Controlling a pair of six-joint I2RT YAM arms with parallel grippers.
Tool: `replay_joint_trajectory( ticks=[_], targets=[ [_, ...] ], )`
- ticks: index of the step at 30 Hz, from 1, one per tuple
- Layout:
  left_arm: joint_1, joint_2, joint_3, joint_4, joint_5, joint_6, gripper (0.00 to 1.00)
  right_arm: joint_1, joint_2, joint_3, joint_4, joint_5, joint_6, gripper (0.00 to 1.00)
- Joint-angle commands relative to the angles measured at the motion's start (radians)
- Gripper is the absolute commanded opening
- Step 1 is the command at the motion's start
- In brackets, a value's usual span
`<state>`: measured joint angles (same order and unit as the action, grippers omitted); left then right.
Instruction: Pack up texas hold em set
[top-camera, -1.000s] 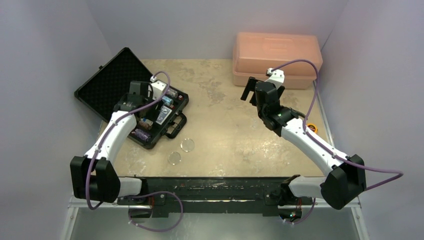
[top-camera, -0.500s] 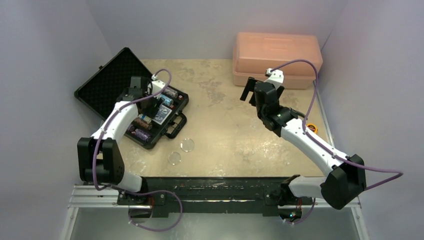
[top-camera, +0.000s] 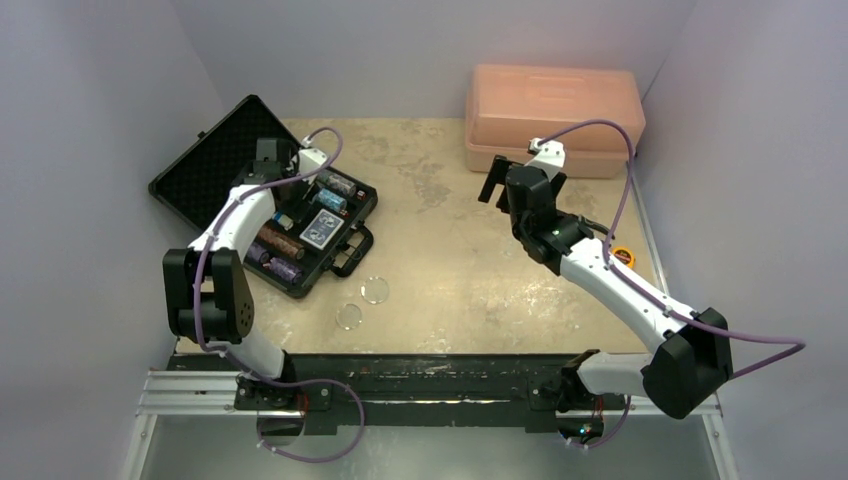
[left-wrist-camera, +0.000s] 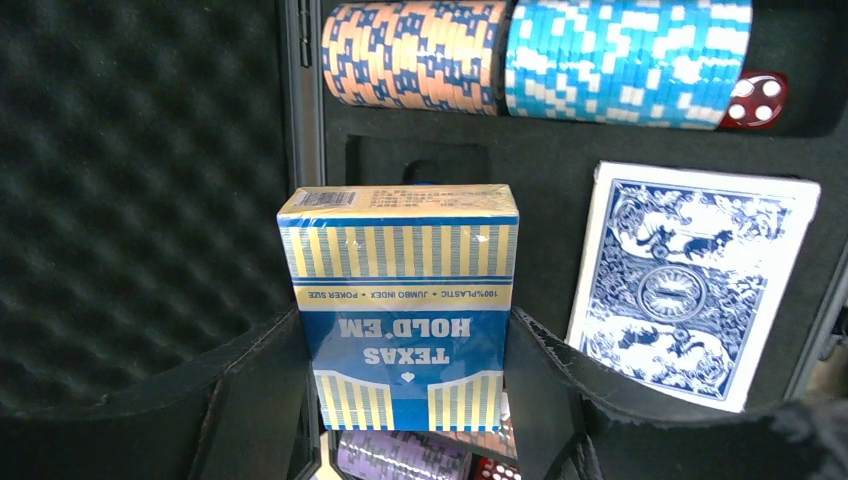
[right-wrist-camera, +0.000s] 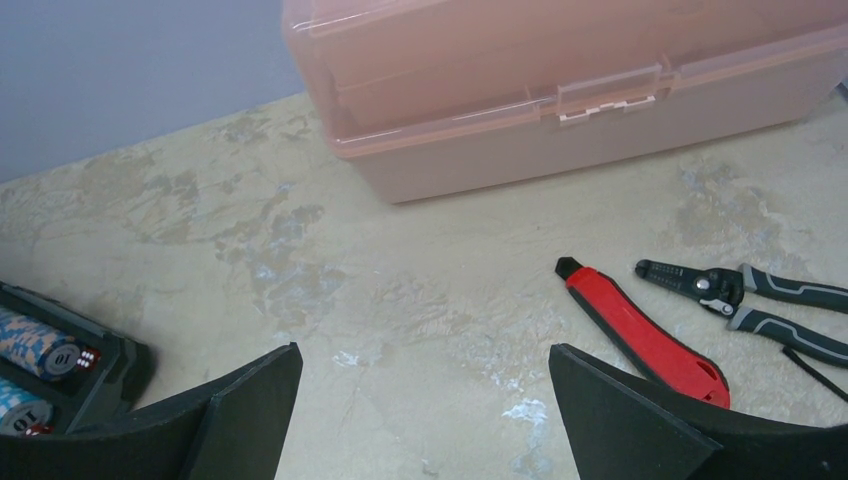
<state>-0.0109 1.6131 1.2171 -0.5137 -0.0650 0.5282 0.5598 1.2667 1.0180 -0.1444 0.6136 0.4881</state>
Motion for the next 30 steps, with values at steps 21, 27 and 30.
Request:
replay_joint_trajectory(
  ticks=[21,27,30],
  targets=[
    [0.063,0.080,0.053,0.079,-0.024,0.062,0.00,0.029,-0.021,-0.013,0.045,0.057,-0.023,0.99],
    [0.064,0.105,0.061,0.082,0.006,0.016,0.00,0.032,-0.022,-0.013,0.045,0.060,-0.025,0.99],
    [0.063,0.119,0.064,0.084,0.008,0.016,0.00,0.031,-0.023,-0.013,0.046,0.060,-0.025,0.99]
  ],
)
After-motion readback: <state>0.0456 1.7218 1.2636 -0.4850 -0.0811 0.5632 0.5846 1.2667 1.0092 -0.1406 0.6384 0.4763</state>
